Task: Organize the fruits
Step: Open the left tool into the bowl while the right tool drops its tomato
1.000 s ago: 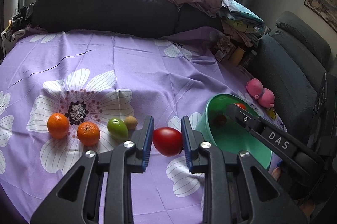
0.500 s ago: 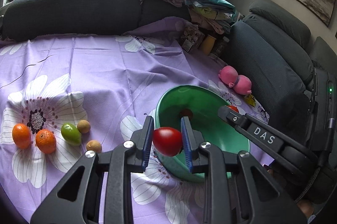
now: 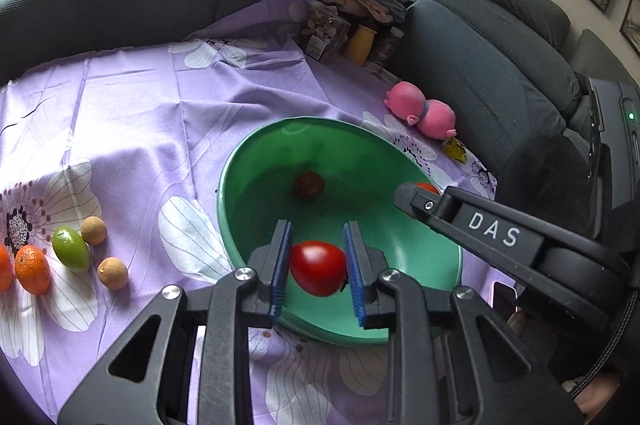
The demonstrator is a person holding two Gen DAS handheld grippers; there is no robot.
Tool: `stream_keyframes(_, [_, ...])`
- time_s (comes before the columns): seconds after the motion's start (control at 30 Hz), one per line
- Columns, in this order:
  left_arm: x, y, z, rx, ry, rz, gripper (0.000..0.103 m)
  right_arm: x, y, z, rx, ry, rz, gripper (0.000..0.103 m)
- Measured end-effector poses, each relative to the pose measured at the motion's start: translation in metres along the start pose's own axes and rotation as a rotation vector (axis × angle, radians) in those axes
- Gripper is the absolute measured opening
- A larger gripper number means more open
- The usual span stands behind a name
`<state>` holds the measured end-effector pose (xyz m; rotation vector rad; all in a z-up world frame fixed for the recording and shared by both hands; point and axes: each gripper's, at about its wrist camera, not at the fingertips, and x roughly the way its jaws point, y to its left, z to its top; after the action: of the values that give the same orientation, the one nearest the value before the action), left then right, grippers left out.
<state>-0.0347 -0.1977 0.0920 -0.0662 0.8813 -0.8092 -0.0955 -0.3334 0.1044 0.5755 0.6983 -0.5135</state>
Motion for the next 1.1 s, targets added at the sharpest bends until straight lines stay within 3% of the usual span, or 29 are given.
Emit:
stream_keyframes(0.7, [0.019, -0.001, -0.004, -0.008, 0.043, -0.008, 0.023, 0.013, -0.010, -0.001, 0.010, 0.062, -0.055, 0.030])
stream_keyframes(0.8, [0.017, -0.001, -0.004, -0.011, 0.033, -0.012, 0.031, 0.012, -0.011, 0.000, 0.010, 0.062, -0.049, 0.030])
stream_keyframes(0.87, [0.012, 0.000, -0.004, -0.022, 0.017, -0.006, 0.052, 0.010, -0.010, 0.001, -0.001, 0.052, -0.045, 0.030])
stream_keyframes(0.93, [0.003, 0.003, -0.003, -0.025, -0.007, -0.006, 0.057, 0.007, -0.007, 0.001, -0.015, 0.029, -0.036, 0.032])
stream_keyframes(1.03, [-0.018, 0.016, 0.002, -0.058, -0.038, 0.015, 0.062, 0.001, -0.001, 0.002, -0.038, -0.008, 0.016, 0.043])
stream_keyframes(1.1, [-0.038, 0.033, 0.004, -0.106, -0.073, 0.033, 0.065, -0.002, 0.005, 0.002, -0.053, -0.022, 0.067, 0.043])
